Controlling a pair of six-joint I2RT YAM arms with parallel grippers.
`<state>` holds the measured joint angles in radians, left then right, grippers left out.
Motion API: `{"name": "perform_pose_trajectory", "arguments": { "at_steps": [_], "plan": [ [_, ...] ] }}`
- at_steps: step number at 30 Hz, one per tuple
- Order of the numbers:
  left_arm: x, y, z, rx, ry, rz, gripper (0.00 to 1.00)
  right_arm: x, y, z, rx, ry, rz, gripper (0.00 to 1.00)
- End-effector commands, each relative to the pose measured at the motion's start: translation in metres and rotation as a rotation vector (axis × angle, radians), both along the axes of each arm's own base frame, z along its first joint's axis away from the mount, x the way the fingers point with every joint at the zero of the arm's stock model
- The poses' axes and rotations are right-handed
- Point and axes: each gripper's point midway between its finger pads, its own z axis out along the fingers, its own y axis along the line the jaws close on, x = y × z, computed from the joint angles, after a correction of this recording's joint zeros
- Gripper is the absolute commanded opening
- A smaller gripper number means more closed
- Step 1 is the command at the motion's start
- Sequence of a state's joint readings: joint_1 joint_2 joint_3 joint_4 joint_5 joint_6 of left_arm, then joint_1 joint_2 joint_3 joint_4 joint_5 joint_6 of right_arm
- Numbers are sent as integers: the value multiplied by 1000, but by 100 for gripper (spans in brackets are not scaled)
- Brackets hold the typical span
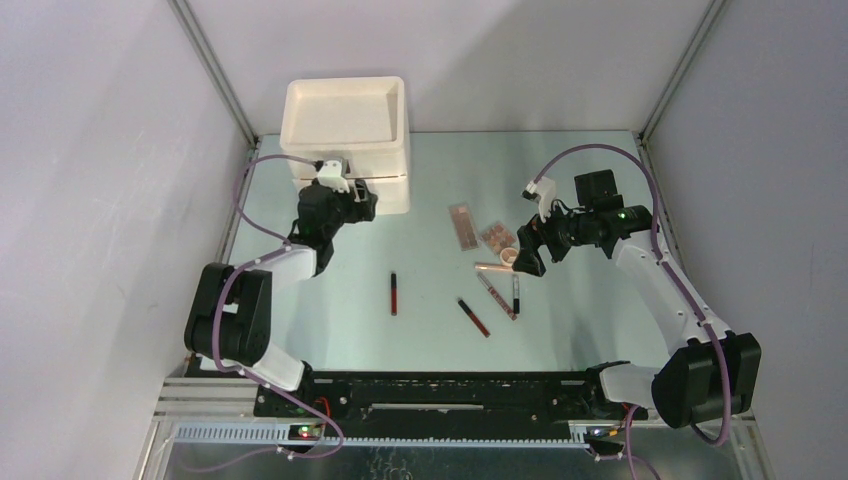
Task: Organize the makeup
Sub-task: Close the drawer in the storage box.
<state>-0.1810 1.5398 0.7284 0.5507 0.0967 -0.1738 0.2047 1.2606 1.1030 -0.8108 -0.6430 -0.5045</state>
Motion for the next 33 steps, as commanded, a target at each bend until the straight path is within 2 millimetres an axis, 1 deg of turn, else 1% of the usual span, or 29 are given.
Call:
{"name": "perform_pose_trajectory", "arguments": {
  "at_steps": [1,3,5,7,9,12,15,17,21,24,25,28,33],
  "plan": [
    [22,2,46,23,-159,13,82,1,0,-1,-7,-10,12,100],
    [21,3,52,22,-192,11,85,1,0,-1,-7,-10,12,100],
    [20,2,56,21,-221,5,90,1,0,-2,-7,-7,13,100],
    [21,2,58,21,-228,2,96,1,0,-2,-9,-6,13,100],
    [23,1,58,21,-228,3,98,1,0,-2,-9,-7,12,100],
    [25,1,57,21,-226,5,99,1,0,-2,-9,-6,11,100],
    [20,1,61,16,-233,-1,99,1,0,-2,-9,-7,12,100],
    [11,2,67,8,-246,-4,99,0,0,-2,-8,-6,13,100],
    [-13,5,75,10,-228,-10,99,0,1,-1,-7,-8,17,100],
    [-25,12,89,39,-224,9,99,0,1,-1,-9,-9,16,100],
    [-27,15,89,54,-216,17,99,0,1,-1,-9,-12,18,100],
    [-30,22,104,87,-225,40,99,-1,2,0,-7,-13,19,100],
    [-26,29,110,115,-197,73,97,-1,2,2,-4,-18,19,100]
  ]
}}
